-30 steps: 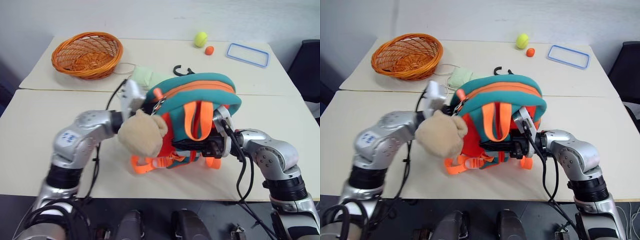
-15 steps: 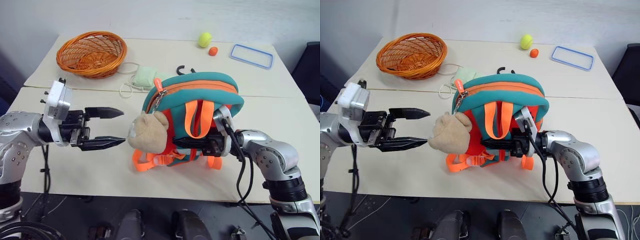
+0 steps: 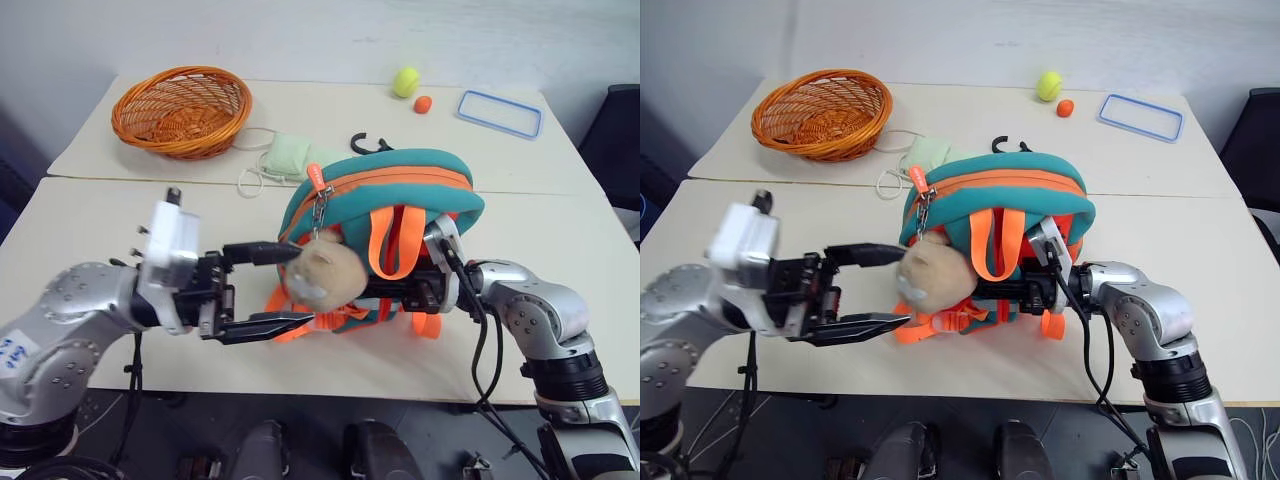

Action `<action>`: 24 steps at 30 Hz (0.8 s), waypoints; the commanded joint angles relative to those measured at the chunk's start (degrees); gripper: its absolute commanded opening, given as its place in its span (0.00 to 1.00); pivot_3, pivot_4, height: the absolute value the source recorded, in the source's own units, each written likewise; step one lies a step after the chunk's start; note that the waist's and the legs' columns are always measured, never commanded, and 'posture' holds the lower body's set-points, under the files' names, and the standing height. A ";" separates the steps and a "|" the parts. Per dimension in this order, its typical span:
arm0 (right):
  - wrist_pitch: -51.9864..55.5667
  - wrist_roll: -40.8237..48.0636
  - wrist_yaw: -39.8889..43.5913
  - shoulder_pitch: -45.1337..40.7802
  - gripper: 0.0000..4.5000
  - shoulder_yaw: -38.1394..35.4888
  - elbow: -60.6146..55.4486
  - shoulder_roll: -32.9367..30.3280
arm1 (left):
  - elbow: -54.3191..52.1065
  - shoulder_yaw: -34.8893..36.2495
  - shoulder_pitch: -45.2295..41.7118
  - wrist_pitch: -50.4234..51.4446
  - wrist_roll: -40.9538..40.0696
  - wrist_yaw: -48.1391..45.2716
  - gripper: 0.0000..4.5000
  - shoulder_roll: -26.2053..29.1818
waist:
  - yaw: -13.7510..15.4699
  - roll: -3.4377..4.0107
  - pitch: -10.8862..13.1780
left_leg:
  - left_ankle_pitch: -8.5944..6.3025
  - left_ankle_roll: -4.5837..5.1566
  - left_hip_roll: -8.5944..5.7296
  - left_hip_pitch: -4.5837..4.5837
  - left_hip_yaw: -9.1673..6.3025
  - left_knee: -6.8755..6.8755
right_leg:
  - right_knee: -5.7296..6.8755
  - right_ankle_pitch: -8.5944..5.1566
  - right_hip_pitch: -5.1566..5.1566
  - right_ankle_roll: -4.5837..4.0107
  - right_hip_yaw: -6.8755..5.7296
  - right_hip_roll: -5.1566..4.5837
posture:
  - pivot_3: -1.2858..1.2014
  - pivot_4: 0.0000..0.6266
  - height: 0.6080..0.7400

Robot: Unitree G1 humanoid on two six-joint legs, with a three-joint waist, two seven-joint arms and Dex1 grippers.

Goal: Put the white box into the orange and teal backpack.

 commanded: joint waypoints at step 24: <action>-2.52 -1.06 -0.77 -0.04 0.00 -0.14 -0.02 2.33 | 13.45 14.31 0.51 -6.97 4.02 -1.44 0.00 4.78 | -0.27 0.00 0.00 | 0.01 -0.02 0.08 0.00 0.00 -0.02 | 0.05 0.00 -0.05 0.00 -0.02 0.01 | 0.52 0.24 1.00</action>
